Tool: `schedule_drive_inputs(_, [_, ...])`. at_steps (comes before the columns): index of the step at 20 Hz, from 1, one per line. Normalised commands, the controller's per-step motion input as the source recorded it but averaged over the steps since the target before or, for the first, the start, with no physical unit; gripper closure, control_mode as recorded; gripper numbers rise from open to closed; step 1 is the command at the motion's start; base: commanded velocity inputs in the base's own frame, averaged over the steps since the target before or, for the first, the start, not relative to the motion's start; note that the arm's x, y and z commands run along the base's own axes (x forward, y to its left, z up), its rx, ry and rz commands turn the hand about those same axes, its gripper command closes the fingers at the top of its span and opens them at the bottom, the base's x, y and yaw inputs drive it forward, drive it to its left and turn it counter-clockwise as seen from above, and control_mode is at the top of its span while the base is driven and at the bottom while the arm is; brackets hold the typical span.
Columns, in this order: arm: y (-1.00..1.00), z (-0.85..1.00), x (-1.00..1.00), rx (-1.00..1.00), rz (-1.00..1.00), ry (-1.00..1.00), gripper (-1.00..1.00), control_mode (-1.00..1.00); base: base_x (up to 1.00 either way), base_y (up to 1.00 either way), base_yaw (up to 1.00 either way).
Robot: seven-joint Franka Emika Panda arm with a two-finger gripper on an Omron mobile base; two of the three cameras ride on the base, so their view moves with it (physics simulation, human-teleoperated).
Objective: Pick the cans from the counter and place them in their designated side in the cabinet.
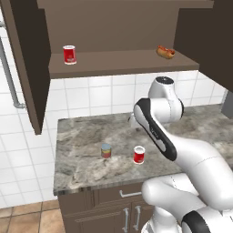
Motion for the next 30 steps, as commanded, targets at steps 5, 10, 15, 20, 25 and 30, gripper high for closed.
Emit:
schedule_drive_inputs(5, [0.0,-0.12,0.0,0.0,0.0,0.0,-1.0,-1.0,0.0,0.0,0.0])
schedule_drive_inputs(10, [0.0,-0.12,0.01,0.0,0.0,0.0,-1.0,-1.0,0.0,0.0,0.0])
schedule_drive_inputs(15, [0.0,-0.18,0.0,0.0,0.0,0.0,-1.0,-1.0,0.0,0.0,0.0])
schedule_drive_inputs(20, [0.0,-0.21,0.05,0.0,0.0,0.0,-1.0,-1.0,0.0,0.0,0.0])
schedule_drive_inputs(25, [0.0,-0.22,0.1,0.0,0.0,0.02,-1.0,-1.0,0.0,0.0,0.0])
schedule_drive_inputs(30, [0.0,-0.22,0.16,0.0,0.0,0.04,-1.0,-1.0,0.0,0.0,0.0])
